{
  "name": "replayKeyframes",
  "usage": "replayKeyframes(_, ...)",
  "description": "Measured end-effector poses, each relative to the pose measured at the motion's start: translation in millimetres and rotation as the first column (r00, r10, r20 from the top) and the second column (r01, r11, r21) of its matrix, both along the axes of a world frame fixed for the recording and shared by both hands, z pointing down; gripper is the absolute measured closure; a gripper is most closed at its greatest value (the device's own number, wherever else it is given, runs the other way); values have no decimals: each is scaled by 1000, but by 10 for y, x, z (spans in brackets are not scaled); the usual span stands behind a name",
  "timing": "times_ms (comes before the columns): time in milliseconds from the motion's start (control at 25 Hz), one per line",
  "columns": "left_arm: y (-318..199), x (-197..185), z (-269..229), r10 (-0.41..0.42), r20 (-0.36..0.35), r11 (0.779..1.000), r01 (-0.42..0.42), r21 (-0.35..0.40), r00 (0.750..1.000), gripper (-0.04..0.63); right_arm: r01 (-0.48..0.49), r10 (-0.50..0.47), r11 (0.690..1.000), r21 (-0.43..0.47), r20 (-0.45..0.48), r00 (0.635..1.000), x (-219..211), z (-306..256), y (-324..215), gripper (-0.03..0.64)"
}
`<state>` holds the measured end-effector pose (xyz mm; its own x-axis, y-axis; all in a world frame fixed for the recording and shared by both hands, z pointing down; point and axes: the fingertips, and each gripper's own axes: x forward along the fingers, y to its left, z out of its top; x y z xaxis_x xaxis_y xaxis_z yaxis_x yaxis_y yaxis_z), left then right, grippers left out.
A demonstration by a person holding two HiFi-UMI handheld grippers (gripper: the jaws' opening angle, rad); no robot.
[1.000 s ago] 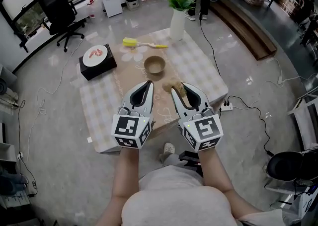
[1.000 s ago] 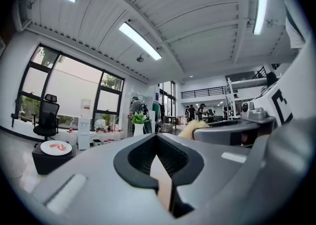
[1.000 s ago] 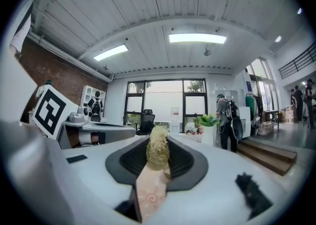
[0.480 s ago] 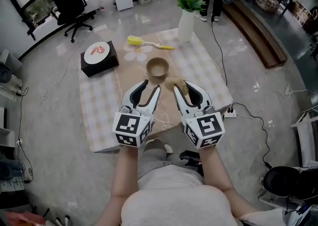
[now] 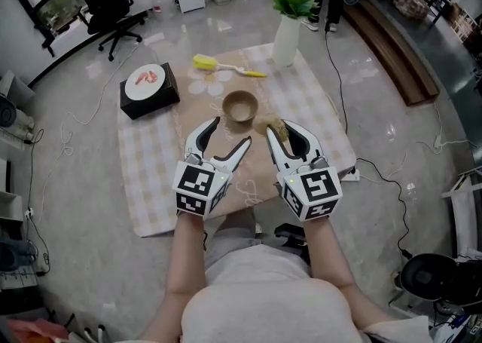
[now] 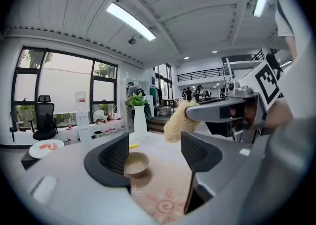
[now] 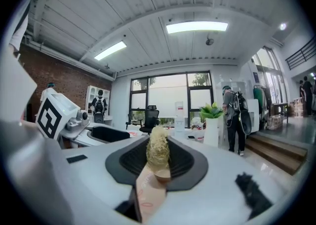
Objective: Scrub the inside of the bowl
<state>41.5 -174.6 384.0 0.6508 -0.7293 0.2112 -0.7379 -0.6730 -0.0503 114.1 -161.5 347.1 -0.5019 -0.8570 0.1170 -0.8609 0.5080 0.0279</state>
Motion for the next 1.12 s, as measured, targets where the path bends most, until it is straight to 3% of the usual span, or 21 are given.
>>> replayKeyframes(200, -251, 25, 230, 27, 46, 999, -25, -36, 999, 267, 3, -4, 1000, -23, -28, 1000, -6, 108, -248, 517)
replayKeyframes(560, -767, -37, 643, 23, 58, 990, -15, -143, 998, 265, 21, -25, 997, -73, -55, 998, -85, 301, -796, 517)
replayKeyframes(840, -1083, -65, 1065, 28, 118, 977, -2, -215, 993, 201, 24, -32, 991, -133, -64, 997, -144, 552, -1138, 517)
replayKeyframes(1120, -1165, 32, 1392, 93, 181, 965, -44, -257, 979, 180, 4, -17, 982, -187, -67, 998, -92, 779, -1331, 517)
